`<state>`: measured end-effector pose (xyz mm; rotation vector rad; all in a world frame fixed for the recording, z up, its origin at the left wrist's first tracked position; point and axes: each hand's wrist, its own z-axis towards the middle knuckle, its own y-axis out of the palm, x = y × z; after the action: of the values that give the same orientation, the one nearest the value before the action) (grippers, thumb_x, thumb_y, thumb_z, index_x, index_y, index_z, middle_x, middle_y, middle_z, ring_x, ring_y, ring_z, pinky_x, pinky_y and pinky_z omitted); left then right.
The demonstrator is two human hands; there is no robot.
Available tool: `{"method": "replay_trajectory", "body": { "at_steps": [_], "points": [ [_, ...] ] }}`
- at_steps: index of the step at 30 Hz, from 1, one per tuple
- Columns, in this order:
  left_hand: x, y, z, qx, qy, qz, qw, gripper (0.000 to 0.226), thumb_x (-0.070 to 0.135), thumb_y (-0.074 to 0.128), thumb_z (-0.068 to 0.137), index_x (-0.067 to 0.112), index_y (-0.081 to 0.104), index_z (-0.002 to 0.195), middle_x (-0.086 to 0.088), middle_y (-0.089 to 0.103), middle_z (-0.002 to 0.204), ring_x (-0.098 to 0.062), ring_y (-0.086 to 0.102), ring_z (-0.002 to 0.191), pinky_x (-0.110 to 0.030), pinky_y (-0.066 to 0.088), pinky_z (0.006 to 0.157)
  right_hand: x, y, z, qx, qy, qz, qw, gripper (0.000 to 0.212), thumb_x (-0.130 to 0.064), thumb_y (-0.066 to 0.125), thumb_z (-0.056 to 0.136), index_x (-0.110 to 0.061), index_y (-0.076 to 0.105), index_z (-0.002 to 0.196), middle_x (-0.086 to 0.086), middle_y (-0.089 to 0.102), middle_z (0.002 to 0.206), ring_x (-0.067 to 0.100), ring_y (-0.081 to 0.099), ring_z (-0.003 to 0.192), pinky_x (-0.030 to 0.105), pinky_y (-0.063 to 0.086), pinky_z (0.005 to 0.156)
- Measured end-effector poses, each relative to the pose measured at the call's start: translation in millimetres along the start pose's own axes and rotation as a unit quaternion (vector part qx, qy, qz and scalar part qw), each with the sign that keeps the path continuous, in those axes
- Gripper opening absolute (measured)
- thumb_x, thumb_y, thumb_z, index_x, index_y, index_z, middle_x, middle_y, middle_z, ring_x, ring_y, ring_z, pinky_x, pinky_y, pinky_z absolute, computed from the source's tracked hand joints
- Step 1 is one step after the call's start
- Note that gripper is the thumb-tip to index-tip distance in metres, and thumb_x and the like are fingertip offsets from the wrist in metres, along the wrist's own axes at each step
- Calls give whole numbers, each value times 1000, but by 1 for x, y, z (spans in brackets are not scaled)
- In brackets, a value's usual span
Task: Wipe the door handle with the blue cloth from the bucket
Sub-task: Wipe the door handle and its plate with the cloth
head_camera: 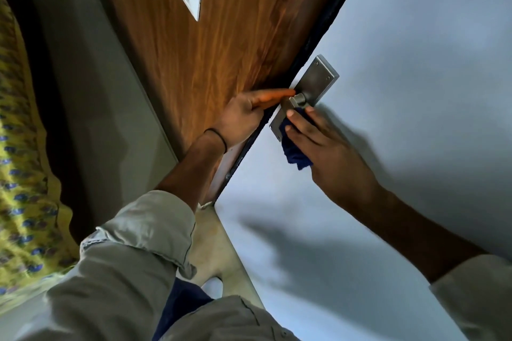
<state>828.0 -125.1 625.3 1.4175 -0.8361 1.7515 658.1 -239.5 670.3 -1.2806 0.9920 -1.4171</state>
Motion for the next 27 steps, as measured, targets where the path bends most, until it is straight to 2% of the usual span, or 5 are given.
{"method": "replay_trajectory", "body": {
  "at_steps": [4, 9, 14, 19, 27],
  "points": [
    [-2, 1, 1, 11, -11, -5, 1000, 71, -26, 27, 79, 12, 57, 131, 5, 57, 134, 12, 53, 119, -4, 39, 100, -3, -5, -27, -17, 2, -15, 1000, 62, 8, 72, 68, -1, 61, 129, 12, 53, 145, 32, 28, 141, 30, 15, 119],
    [2, 1, 1, 17, -9, 2, 1000, 67, -24, 27, 81, 9, 59, 130, 1, 60, 132, 13, 56, 113, -2, 41, 90, -5, -9, -7, -50, -19, 23, 998, 39, -11, 41, 80, -2, 69, 106, 8, 63, 130, 37, 34, 143, 46, 38, 113],
    [7, 2, 1, 25, -7, 17, 1000, 62, -22, 29, 84, 7, 58, 130, 5, 61, 125, 17, 58, 105, -1, 42, 85, 4, -3, 16, -57, -52, 20, 997, 44, -14, 34, 80, -2, 72, 100, 9, 66, 128, 38, 28, 146, 49, 39, 110],
    [9, 6, -1, 37, -2, 15, 999, 58, -21, 31, 85, 4, 55, 132, 7, 58, 126, 17, 59, 104, -3, 44, 83, 0, 1, 31, -58, -11, 41, 997, 40, -10, 45, 78, -4, 71, 108, 5, 61, 136, 38, 21, 149, 51, 32, 115],
    [21, 9, -8, 53, -9, 39, 998, 52, -14, 34, 92, 13, 55, 132, 7, 56, 130, 23, 54, 104, -3, 43, 93, -8, -6, -38, -49, 26, 127, 990, 29, 1, 64, 71, -8, 75, 96, 6, 69, 125, 36, 29, 146, 52, 40, 110]
  ]
}}
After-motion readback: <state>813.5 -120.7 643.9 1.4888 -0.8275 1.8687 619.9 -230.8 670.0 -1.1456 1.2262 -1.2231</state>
